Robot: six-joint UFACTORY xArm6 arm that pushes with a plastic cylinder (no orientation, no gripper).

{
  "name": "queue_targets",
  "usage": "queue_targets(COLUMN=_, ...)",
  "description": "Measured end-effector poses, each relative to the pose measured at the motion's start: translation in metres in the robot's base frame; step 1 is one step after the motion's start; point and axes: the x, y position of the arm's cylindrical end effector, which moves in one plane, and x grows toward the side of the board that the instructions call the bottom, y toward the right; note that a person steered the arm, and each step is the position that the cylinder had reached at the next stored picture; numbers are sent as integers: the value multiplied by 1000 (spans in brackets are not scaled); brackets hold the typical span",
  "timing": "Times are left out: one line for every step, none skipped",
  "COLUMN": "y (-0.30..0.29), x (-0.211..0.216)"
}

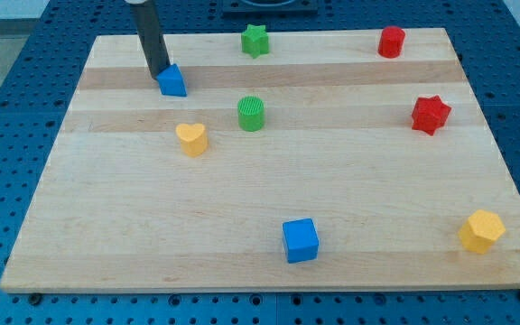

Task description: Move the green star top left to the green circle

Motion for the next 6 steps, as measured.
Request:
queue_targets(y=19, x=19)
queue_targets(y=27, x=23)
queue_targets(y=27, x=-16)
queue_targets(y=28, x=-48)
queue_targets(y=56, x=-88)
queue_targets(y=69, x=-109)
